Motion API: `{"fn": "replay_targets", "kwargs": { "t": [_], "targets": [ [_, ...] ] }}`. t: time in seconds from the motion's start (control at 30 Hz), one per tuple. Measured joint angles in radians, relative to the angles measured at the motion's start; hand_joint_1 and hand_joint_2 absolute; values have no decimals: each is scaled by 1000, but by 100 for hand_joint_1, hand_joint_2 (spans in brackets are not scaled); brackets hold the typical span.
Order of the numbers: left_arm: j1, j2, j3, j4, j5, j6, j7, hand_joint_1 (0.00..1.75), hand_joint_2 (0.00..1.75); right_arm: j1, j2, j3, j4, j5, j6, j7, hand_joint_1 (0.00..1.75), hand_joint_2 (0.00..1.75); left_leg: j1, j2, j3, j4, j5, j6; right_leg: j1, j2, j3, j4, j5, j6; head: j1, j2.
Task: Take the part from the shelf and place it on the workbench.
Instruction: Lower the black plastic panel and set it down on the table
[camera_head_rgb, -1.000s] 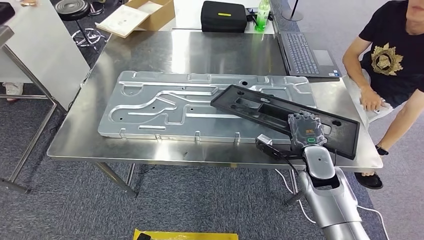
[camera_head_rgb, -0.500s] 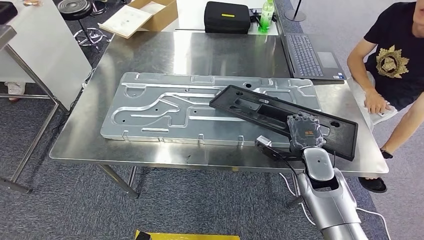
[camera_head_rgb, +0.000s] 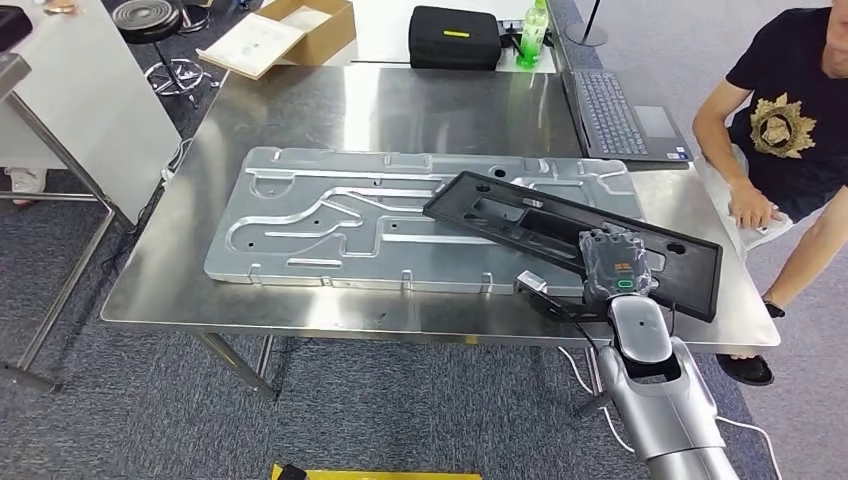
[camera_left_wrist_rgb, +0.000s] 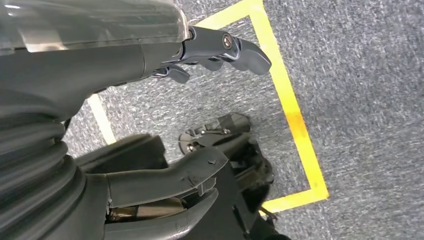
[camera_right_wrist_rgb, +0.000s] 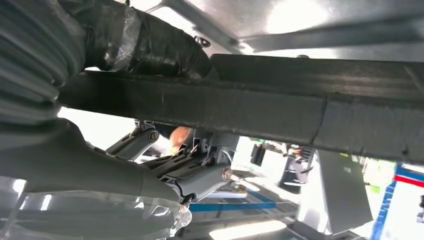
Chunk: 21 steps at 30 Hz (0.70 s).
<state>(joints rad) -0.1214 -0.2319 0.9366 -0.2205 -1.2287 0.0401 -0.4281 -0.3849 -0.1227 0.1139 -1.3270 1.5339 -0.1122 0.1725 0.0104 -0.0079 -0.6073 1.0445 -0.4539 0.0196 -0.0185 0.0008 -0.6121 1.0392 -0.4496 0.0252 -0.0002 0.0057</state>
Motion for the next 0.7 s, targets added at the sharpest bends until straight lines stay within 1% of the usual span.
{"fn": "replay_targets", "kwargs": {
  "t": [0.03, 0.07, 0.1, 0.13, 0.17, 0.2, 0.23, 0.27, 0.3, 0.33, 0.37, 0.4, 0.43, 0.47, 0.5, 0.53, 0.57, 0.6, 0.63, 0.7],
  "targets": [
    [1, 0, -1, 0, 0, -1, 1, 0, 175, 0, 0, -1, 0, 0, -2, 0, 0, 0, 0, 0, 1, -4, 3, 7, -3, 0, 0, 1, -1, 5, 0, 0],
    [1, 1, -2, 0, -1, -1, 3, 0, 175, 0, 0, -1, 0, 0, -3, -1, 0, 0, -1, 0, 3, -9, 6, 15, -5, 0, -4, 11, -11, 9, 0, 0],
    [0, 1, -3, 0, -3, -2, 5, 0, 175, 0, 0, -2, 0, 0, -5, -2, 0, 0, 0, 1, 4, -13, 10, 21, -5, -1, -16, 39, -30, 11, 0, 0],
    [0, 1, -4, 0, -6, -1, 8, 0, 175, 0, 0, -3, 0, 0, -6, -2, 0, 0, 0, 1, 5, -16, 13, 26, -5, -1, -38, 87, -59, 12, 0, 0],
    [0, 1, -6, 0, -7, 0, 11, 0, 175, 0, 0, -3, 1, 0, -8, -3, 0, 0, -1, 1, 4, -17, 13, 29, -4, -1, -67, 148, -92, 13, 0, 0],
    [1, 1, -6, 0, -7, 1, 14, 0, 175, 1, 0, -4, 3, 0, -9, -3, 0, 0, -3, 1, 4, -17, 13, 31, -4, 0, -95, 207, -116, 13, 0, 0],
    [2, 1, -7, 0, -3, 2, 18, 0, 175, 3, 0, -4, 4, 0, -10, -3, 0, 0, -6, 0, 4, -17, 13, 32, -3, 0, -113, 246, -126, 12, 0, 0],
    [2, 1, -6, 0, 1, 3, 22, 0, 175, 5, 0, -4, 5, 0, -10, -3, 0, 0, -8, 0, 4, -17, 12, 32, -3, 0, -116, 252, -117, 10, 0, 0],
    [2, 1, -6, 0, 5, 3, 26, 0, 175, 6, 0, -4, 6, 0, -10, -3, 0, 0, -10, -1, 5, -16, 12, 33, -2, 0, -101, 223, -93, 8, 0, 0],
    [2, 1, -6, 0, 7, 3, 28, 0, 175, 7, 0, -4, 6, 0, -10, -3, 0, 0, -11, -2, 6, -16, 12, 32, -1, 0, -72, 166, -61, 3, 0, 0],
    [2, 1, -6, 0, 8, 3, 29, 0, 175, 6, 0, -4, 6, 0, -11, -3, 0, 0, -12, -2, 6, -16, 11, 31, 2, 0, -40, 102, -35, -2, 0, 0],
    [1, 1, -6, 0, 7, 3, 30, 0, 175, 5, 0, -5, 6, 0, -12, -3, 0, 0, -13, -3, 6, -15, 10, 28, 5, 0, -13, 48, -17, -6, 0, 0],
    [1, 1, -6, 0, 7, 3, 30, 0, 175, 4, 0, -6, 6, 0, -12, -3, 0, 0, -14, -3, 6, -14, 10, 24, 9, -1, 4, 13, -9, -9, 0, 0],
    [1, 1, -6, 0, 7, 3, 30, 0, 175, 4, 0, -6, 6, 0, -12, -3, 0, 0, -14, -2, 5, -14, 10, 19, 13, -1, 10, -1, -10, -12, 0, 0],
    [1, 1, -6, 0, 7, 3, 31, 0, 175, 4, 0, -7, 5, 0, -12, -3, 0, 0, -14, -2, 5, -14, 11, 14, 15, -1, 12, -5, -8, -14, 0, 0],
    [1, 1, -6, 0, 6, 3, 31, 0, 175, 5, 0, -8, 5, 0, -12, -3, 0, 0, -13, -2, 5, -14, 9, 9, 13, -1, 14, -9, -6, -18, 0, 0],
    [0, 1, -6, 0, 5, 4, 31, 0, 175, 4, 0, -8, 5, 0, -12, -3, 0, 0, -12, -1, 2, -5, 2, 4, 11, -2, 17, -13, -4, -23, 0, 0],
    [0, 2, -6, 0, 4, 5, 31, 0, 175, 4, 1, -9, 5, 0, -12, -3, 0, 0, -12, 0, -8, 19, -15, -1, 8, -4, 20, -18, -2, -29, 0, 0],
    [0, 2, -6, 0, 4, 6, 31, 0, 175, 4, 1, -9, 5, 0, -12, -3, 0, 0, -10, 0, -28, 64, -41, -6, 5, -5, 23, -22, 0, -33, -1, 0],
    [1, 2, -6, 0, 3, 9, 30, 0, 175, 6, 1, -9, 5, 0, -12, -3, 0, 0, -7, 1, -87, 188, -98, -13, 7, -8, 23, -21, -2, -38, -1, 0]
  ]
}}
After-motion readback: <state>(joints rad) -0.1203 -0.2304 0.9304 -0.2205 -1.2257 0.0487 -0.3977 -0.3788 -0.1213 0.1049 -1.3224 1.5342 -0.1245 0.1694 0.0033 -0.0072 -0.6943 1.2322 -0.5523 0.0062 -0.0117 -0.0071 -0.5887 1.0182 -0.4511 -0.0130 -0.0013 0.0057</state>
